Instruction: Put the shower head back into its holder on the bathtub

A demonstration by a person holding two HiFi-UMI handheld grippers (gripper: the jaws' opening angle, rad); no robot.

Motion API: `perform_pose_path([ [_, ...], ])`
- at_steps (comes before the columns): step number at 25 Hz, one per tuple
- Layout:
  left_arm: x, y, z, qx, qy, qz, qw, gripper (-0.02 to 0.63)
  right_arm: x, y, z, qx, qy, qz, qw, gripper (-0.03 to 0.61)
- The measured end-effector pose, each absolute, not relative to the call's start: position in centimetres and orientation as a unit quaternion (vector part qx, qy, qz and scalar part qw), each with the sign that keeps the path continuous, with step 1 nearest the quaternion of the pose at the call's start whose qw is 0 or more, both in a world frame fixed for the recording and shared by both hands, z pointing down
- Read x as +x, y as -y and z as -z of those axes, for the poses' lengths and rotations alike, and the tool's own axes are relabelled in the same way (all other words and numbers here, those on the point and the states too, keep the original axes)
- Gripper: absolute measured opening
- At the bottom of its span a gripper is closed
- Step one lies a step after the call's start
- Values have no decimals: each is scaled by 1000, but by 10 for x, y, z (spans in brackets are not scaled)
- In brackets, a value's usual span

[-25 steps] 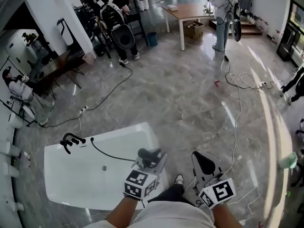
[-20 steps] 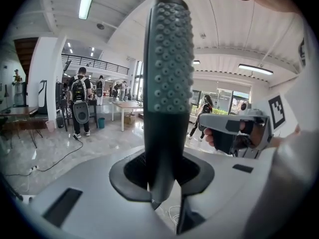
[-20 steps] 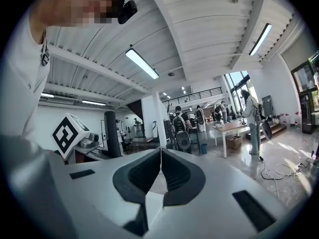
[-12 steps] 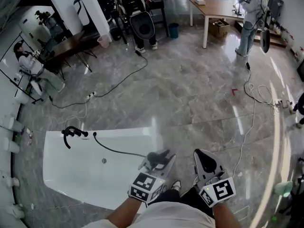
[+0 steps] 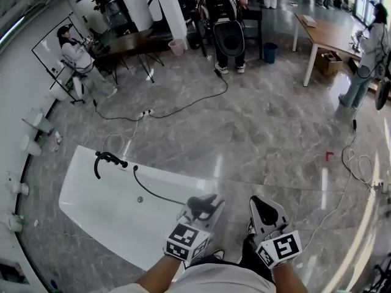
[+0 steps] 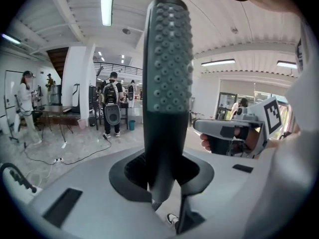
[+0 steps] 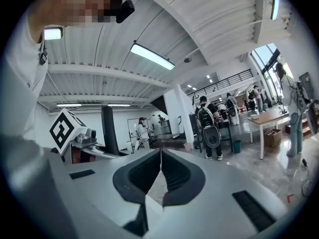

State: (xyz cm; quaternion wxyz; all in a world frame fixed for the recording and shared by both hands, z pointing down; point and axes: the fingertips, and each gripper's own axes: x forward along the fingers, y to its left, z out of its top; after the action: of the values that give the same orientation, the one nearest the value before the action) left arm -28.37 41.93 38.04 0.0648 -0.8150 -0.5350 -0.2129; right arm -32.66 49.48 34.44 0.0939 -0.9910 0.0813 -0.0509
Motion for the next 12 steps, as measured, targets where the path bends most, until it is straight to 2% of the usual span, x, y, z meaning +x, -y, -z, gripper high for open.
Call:
perform_pose_path([
  [12,-203,-457,-367,-899,380,214,32,97,-231,-557,-342,-965,-241,58,86,15],
])
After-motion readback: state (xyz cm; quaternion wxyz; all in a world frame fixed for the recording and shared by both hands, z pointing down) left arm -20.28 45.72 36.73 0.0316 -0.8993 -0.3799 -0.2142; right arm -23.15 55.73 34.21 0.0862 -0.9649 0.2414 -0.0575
